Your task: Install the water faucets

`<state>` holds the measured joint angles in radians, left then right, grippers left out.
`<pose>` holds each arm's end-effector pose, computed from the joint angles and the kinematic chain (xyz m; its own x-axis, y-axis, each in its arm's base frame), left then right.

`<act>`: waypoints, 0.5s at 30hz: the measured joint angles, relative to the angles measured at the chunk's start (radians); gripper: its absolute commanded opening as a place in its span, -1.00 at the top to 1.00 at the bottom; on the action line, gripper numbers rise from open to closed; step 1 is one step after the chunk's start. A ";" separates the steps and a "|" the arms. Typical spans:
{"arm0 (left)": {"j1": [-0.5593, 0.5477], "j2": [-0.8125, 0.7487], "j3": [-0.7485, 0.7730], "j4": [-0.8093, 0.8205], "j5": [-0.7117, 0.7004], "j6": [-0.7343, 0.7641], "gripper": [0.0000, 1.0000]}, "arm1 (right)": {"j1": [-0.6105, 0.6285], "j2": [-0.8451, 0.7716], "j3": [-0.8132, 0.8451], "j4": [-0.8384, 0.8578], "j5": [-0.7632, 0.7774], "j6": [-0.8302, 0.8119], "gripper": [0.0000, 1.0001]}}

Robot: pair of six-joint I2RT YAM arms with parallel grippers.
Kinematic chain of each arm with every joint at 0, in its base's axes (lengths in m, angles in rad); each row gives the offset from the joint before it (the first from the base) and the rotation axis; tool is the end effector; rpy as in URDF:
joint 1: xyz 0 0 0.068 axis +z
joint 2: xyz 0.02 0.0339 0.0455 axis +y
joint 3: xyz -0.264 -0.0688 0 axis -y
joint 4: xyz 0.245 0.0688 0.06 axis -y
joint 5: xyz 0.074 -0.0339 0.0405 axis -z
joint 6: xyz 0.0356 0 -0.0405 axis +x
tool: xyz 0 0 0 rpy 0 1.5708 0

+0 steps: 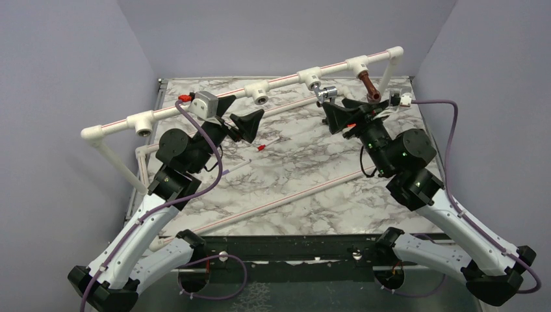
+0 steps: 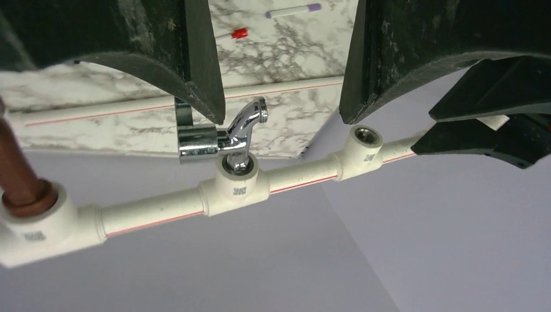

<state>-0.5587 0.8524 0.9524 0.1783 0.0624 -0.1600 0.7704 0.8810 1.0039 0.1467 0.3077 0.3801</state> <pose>0.1594 -0.1023 0.4265 0.1376 -0.2735 -0.9520 0.6096 0.7809 -0.1363 0.1452 0.1259 0.4355 0.0090 0.5014 -0.8652 -0.4927 0.7551 0.4325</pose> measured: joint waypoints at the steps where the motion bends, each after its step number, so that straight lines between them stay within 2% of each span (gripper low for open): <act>1: 0.000 0.000 0.000 0.000 0.000 0.000 -0.92 | 0.000 0.003 0.016 -0.010 -0.010 -0.057 -0.39; 15: 0.000 0.000 0.000 0.000 0.000 0.000 -0.92 | 0.000 0.031 0.060 -0.158 -0.259 -0.958 -0.59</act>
<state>-0.5587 0.8524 0.9524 0.1783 0.0624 -0.1600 0.7708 0.9119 1.0641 -0.0116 0.0486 -0.5774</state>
